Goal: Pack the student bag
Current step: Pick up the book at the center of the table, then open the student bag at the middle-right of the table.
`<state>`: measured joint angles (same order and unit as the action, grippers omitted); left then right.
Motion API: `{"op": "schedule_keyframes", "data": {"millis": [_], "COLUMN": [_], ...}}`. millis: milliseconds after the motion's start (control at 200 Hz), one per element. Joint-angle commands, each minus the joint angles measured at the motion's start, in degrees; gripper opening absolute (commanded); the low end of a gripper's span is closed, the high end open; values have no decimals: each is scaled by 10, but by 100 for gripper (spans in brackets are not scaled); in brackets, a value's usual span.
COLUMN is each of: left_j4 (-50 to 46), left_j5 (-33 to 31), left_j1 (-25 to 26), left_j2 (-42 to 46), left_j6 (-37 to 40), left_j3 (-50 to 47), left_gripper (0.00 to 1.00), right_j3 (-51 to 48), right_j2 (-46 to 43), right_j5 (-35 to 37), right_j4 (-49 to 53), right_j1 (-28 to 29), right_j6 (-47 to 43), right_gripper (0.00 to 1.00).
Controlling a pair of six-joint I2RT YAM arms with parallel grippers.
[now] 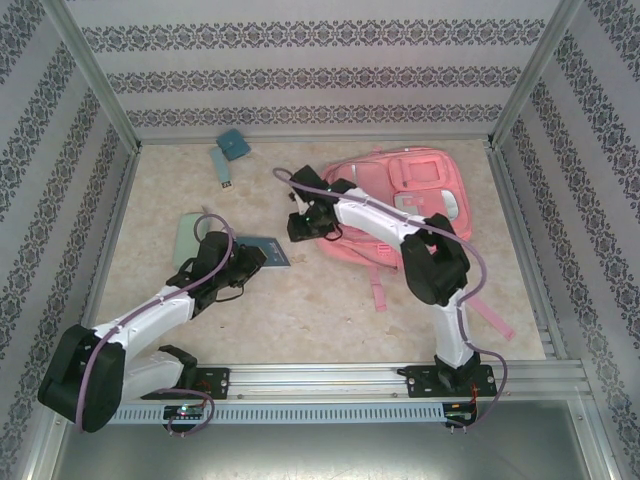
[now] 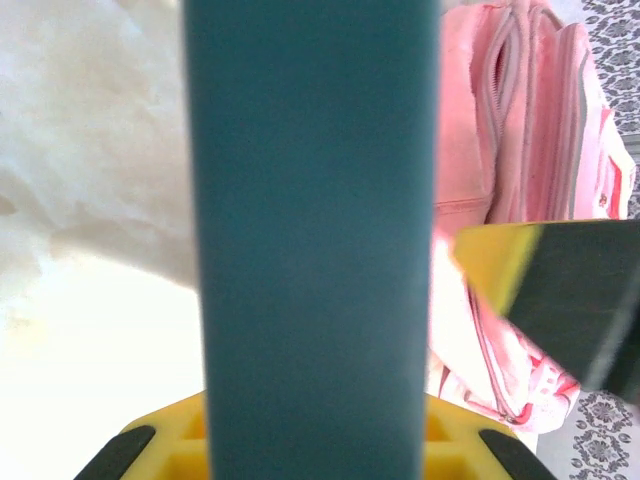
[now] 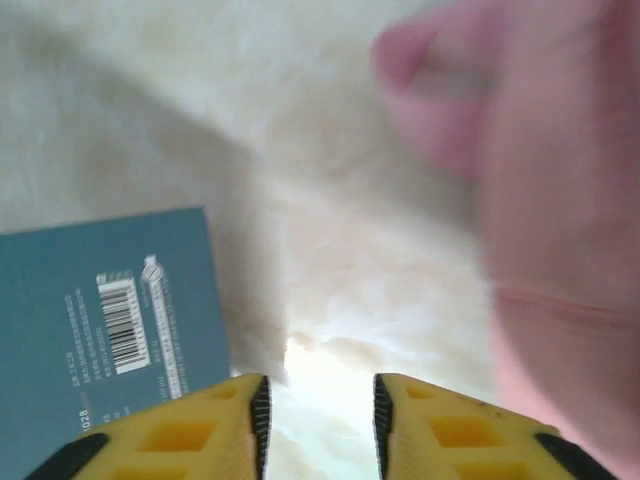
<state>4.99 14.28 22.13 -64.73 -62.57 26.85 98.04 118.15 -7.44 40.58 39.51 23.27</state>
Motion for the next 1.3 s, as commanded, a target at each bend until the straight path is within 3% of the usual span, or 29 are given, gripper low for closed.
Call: {"op": "schedule_keyframes", "data": {"millis": [0,205,570,854,974,1184,1294], "left_j4": [-17,-17,-34,-38,-34,-16,-4], "left_j5": [-14,-10,-10,-12,-10,3,22], "left_j1": [5,5,5,5,5,5,5], "left_j2": [16,18,29,34,32,14,-10], "left_j6": [26,25,26,26,25,25,27], "left_j3": [24,33,33,31,32,52,83], "left_gripper": [1,0,0,0,0,0,0], "right_j3": [35,82,106,118,114,99,105], "right_j2": [-39,1,53,82,91,43,5], "right_j5": [140,199,169,189,194,186,192], "right_j4": [45,102,100,106,109,93,95], "right_j1": [-21,-64,-85,-85,-86,-85,-85], "right_j6": [-30,-50,-62,-70,-74,-80,-87], "right_gripper": [42,44,46,46,37,1,0]}}
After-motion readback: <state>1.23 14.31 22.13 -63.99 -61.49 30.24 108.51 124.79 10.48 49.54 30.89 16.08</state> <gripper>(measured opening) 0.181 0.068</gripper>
